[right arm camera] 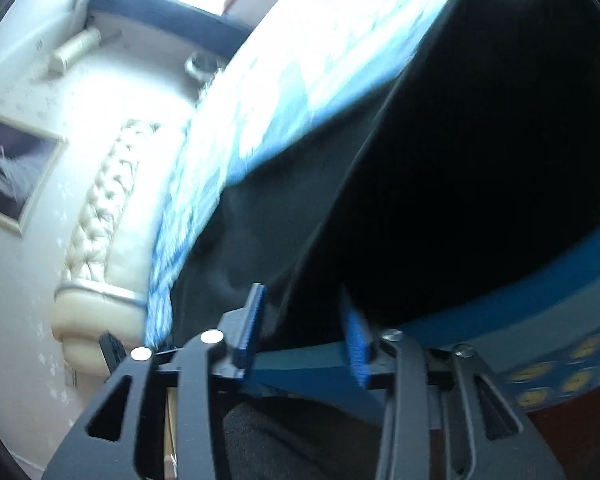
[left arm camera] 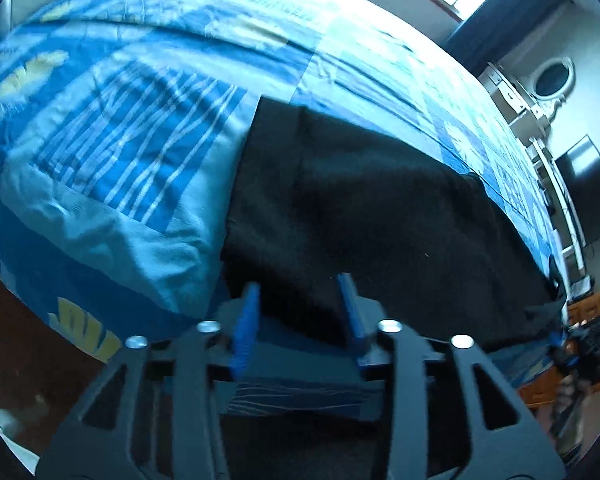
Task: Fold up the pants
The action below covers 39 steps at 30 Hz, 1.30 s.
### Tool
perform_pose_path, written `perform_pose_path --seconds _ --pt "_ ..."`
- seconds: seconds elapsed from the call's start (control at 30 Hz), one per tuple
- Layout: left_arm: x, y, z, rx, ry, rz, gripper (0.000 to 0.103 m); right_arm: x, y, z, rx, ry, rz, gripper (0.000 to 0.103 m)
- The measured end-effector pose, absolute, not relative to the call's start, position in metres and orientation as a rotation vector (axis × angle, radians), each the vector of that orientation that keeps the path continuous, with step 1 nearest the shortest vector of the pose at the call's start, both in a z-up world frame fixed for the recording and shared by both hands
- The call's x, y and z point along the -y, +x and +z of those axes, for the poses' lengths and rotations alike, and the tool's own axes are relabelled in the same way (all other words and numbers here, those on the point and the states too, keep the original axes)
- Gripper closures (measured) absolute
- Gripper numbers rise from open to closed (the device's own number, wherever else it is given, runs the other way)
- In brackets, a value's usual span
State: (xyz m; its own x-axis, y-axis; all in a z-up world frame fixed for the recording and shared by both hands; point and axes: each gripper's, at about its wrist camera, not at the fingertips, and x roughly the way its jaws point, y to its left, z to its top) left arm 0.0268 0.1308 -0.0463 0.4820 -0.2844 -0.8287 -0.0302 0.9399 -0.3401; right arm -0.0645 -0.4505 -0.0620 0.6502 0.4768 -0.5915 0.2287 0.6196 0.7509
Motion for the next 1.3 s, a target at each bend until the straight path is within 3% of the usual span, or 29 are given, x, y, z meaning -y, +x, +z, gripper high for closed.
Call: perform_pose_path --seconds 0.13,0.33,0.63,0.67,0.73,0.77,0.9,1.07,1.13,1.17,1.27,1.3 --pt "-0.131 0.013 -0.023 -0.971 -0.286 -0.106 0.04 0.554 -0.106 -0.042 -0.727 0.986 -0.079 0.053" --pt "-0.121 0.026 -0.01 -0.934 -0.257 -0.04 0.029 0.679 -0.134 -0.041 -0.655 0.99 -0.503 0.053" --pt "-0.105 0.039 -0.028 -0.985 -0.284 -0.009 0.027 0.721 -0.151 -0.08 -0.715 1.089 -0.593 0.053" --pt "-0.103 0.041 -0.031 -0.992 -0.282 -0.005 0.027 0.716 -0.146 -0.077 -0.722 1.058 -0.594 0.057" --pt "-0.098 0.045 -0.035 -1.009 -0.281 -0.005 0.027 0.715 -0.142 -0.075 -0.729 1.01 -0.572 0.096" --pt "-0.096 0.046 -0.036 -1.013 -0.278 -0.003 0.027 0.717 -0.137 -0.072 -0.732 0.982 -0.565 0.097" --pt "-0.088 0.048 -0.04 -1.018 -0.264 -0.002 0.027 0.729 -0.137 -0.062 -0.689 0.927 -0.568 0.097" --pt "-0.081 0.047 -0.048 -1.031 -0.23 -0.005 0.026 0.741 -0.146 -0.092 -0.713 1.014 -0.556 0.098" --pt "-0.079 0.045 -0.049 -1.026 -0.21 -0.008 0.026 0.747 -0.161 -0.091 -0.662 1.106 -0.55 0.092" --pt "-0.078 0.045 -0.049 -1.024 -0.196 -0.012 0.026 0.749 -0.168 -0.086 -0.638 1.122 -0.585 0.083" --pt "-0.076 0.044 -0.048 -1.017 -0.17 -0.023 0.025 0.746 -0.18 -0.052 -0.586 1.009 -0.796 0.065" --pt "-0.075 0.045 -0.048 -1.016 -0.166 -0.025 0.024 0.743 -0.174 -0.045 -0.586 0.987 -0.782 0.064"
